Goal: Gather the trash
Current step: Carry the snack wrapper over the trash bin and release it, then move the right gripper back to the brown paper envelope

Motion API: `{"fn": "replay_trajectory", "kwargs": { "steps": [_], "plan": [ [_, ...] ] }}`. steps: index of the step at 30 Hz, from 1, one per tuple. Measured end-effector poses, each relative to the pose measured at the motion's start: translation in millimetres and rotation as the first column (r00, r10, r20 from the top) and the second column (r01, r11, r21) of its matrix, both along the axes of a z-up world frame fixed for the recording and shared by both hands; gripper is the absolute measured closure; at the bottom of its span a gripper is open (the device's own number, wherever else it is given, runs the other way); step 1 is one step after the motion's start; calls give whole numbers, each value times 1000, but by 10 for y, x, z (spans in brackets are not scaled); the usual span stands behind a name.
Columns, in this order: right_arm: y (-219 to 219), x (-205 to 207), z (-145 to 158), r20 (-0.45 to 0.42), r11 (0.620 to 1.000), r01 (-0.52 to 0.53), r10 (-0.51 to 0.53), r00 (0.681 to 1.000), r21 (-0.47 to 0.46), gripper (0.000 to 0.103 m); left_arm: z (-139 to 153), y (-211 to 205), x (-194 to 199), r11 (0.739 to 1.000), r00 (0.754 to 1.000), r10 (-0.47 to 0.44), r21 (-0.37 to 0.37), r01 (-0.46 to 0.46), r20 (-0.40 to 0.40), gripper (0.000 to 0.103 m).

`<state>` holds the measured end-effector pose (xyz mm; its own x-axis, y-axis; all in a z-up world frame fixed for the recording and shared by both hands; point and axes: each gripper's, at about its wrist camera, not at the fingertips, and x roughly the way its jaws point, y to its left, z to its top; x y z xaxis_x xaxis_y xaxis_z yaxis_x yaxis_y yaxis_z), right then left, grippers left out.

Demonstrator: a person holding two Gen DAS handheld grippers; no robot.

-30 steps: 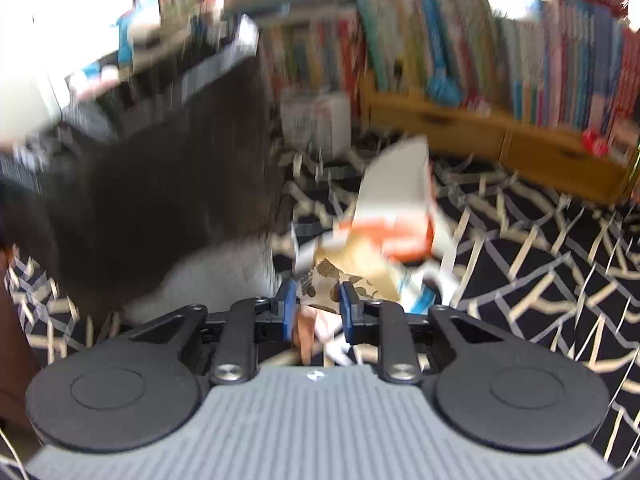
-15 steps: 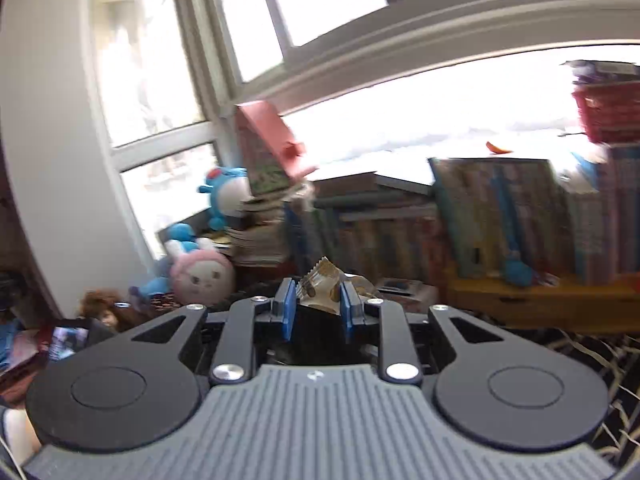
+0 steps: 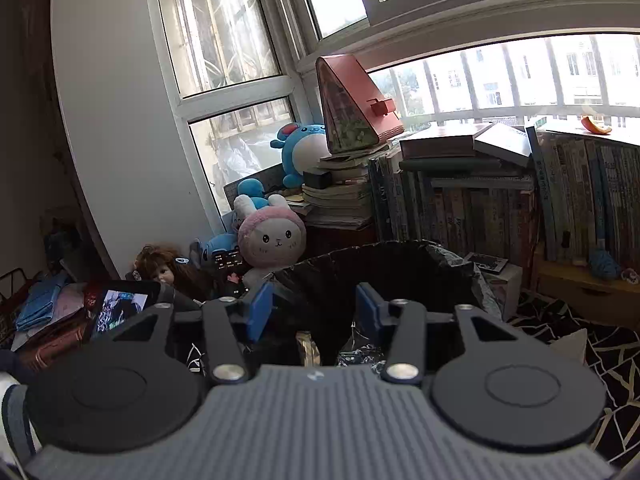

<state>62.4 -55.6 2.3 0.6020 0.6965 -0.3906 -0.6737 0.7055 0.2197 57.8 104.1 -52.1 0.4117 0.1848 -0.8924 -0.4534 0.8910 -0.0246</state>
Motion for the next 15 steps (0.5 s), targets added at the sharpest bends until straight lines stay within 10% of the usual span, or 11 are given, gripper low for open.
{"fn": "replay_trajectory", "kwargs": {
  "steps": [15],
  "plan": [
    [-436,89,-125,-21,980,196,-197,980,-26,18,-6,-5,2,1000,1000,-1,0,1,0,48]
  ]
}}
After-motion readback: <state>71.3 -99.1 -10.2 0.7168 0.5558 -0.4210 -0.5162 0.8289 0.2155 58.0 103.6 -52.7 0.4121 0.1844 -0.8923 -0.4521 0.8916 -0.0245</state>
